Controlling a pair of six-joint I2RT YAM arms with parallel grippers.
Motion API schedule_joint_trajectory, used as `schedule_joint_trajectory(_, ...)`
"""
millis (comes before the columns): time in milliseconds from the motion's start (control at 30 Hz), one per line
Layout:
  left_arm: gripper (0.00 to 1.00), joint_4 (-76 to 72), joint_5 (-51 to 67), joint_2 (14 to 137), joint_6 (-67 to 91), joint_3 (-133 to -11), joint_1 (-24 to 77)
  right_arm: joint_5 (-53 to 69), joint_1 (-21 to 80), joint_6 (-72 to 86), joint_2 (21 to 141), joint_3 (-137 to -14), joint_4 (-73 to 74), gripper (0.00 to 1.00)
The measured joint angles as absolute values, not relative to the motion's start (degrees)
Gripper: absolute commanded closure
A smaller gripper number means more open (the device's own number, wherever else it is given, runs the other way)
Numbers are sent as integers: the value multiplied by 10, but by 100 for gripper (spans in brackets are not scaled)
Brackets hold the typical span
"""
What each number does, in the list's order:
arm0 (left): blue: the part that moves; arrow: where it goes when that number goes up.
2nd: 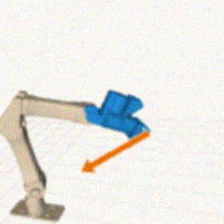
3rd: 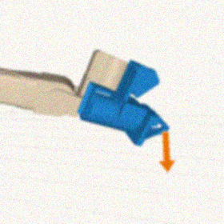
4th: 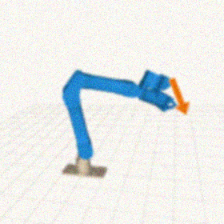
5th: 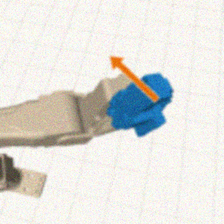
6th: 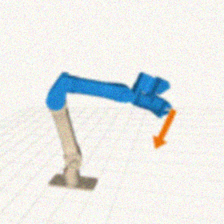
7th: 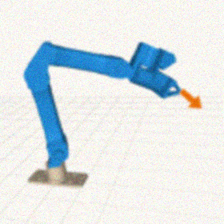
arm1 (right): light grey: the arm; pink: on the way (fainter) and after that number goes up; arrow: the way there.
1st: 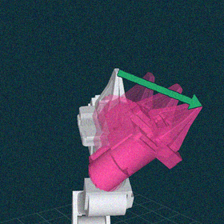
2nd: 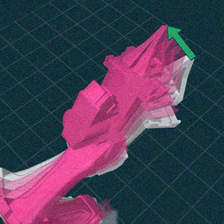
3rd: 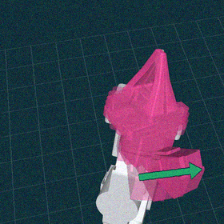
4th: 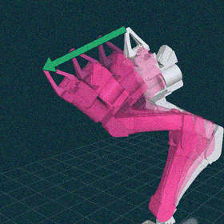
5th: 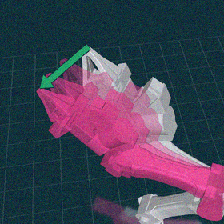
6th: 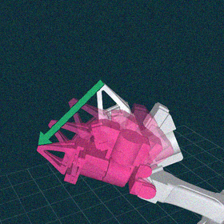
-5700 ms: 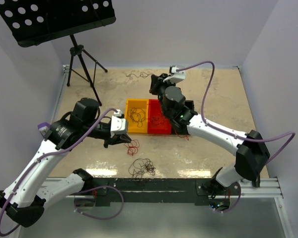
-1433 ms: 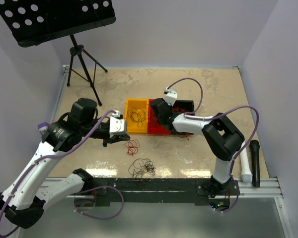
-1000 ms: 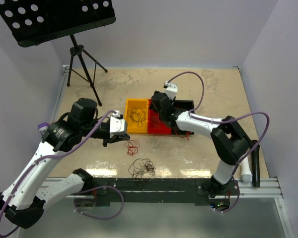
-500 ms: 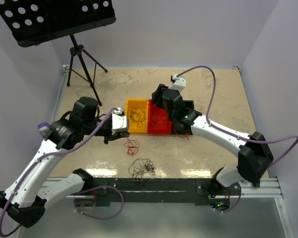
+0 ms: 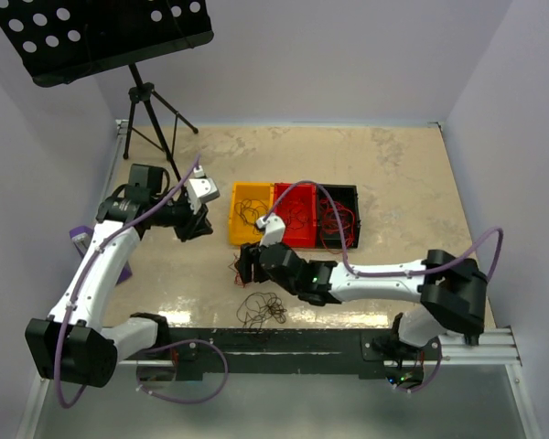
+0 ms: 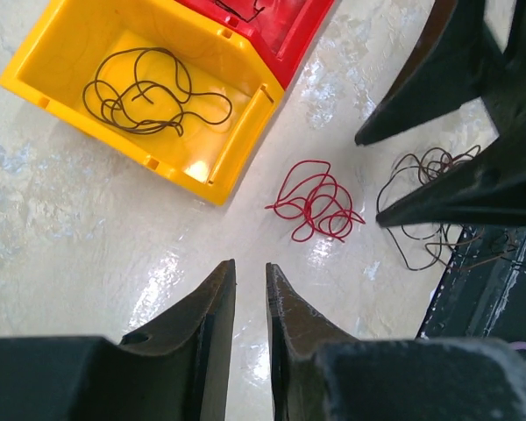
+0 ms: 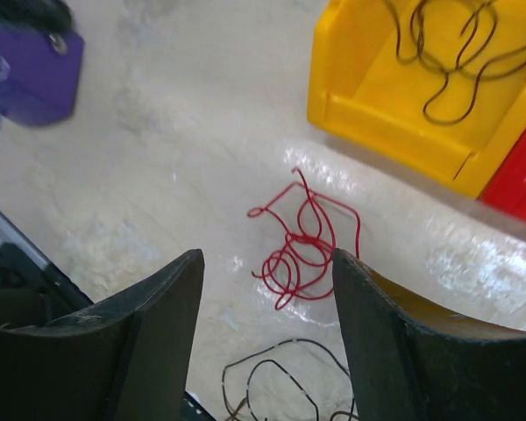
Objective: Untangle the cables
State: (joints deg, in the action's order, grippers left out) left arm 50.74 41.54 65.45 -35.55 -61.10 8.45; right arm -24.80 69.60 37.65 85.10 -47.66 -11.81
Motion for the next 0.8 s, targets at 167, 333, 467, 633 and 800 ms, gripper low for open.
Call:
schedule_joint_trajectory(167,73,512,421,652,-372,-611,79,-245,710,378,935,-485,-121,29)
schedule_joint_trajectory(333,72,518,421,640,-378,-611,79,-245,710,373,1002,-520,-121,36)
schedule_joint_trajectory(467,72,524,422,631,-385,-611,79,-248,710,371,1051,-560,-130,59)
schedule_joint_trajectory(633,72,530,422,627,-388,-612,79,-251,710,372,1071,-579,-128,93)
schedule_joint_trajectory(800,72,540,423,620,-397,-614,79,-272,710,368,1063,-586,-102,100)
